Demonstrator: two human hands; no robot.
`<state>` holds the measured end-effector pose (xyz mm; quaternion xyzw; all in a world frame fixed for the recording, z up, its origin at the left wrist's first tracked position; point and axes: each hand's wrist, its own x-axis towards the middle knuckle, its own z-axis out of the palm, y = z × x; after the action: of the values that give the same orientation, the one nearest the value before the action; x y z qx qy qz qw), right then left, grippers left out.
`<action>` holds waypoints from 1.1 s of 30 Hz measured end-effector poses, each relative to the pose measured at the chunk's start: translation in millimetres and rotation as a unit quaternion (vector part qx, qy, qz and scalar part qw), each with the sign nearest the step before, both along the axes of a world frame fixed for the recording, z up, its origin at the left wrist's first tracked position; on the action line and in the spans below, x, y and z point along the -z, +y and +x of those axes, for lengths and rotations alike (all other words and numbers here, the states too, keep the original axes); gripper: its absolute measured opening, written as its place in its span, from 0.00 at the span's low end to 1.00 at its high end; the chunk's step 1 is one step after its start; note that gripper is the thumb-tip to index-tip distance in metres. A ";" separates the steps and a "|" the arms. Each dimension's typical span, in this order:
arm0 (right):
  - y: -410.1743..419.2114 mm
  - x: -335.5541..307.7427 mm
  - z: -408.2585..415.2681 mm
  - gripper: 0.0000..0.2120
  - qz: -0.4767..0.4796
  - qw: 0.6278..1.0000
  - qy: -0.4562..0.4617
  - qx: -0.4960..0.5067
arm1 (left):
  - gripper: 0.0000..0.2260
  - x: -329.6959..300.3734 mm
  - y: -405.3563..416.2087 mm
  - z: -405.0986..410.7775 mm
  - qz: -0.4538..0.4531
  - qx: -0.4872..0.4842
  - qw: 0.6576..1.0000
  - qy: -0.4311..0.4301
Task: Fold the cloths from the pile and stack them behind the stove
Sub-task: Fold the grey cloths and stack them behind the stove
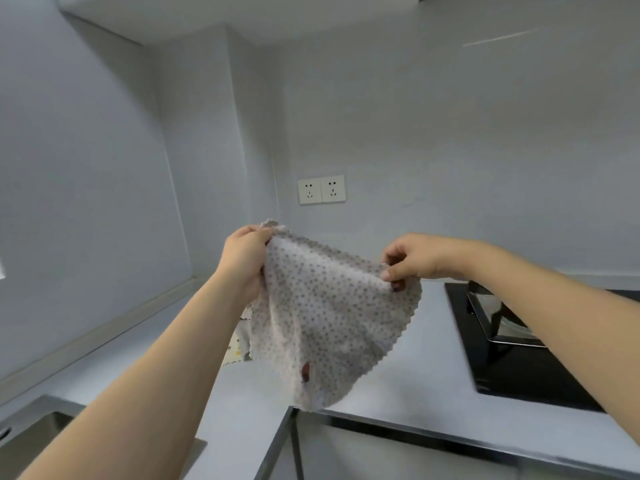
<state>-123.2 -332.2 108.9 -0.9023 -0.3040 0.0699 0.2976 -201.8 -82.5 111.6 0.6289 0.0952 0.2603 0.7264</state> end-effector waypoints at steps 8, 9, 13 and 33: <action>-29.6 26.4 13.6 0.03 -0.021 0.996 0.004 0.085 | 0.06 60.8 -7.0 42.1 -0.014 0.015 0.993 0.116; -29.8 26.5 21.0 0.04 -0.006 0.993 -0.041 0.109 | 0.06 61.9 -6.7 51.2 -0.007 0.007 0.994 0.112; -30.9 10.8 38.3 0.04 0.123 0.964 -0.164 0.169 | 0.07 49.5 2.8 81.7 0.028 -0.006 0.998 0.058; -62.6 148.1 -20.8 0.07 -0.227 0.968 0.102 0.035 | 0.04 196.7 -1.8 -17.7 0.391 0.194 0.881 0.183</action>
<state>-144.0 -394.8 -39.1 -0.9444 -0.2168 0.2181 0.1161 -219.4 -84.3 -85.1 0.9043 -0.0068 0.0105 0.4268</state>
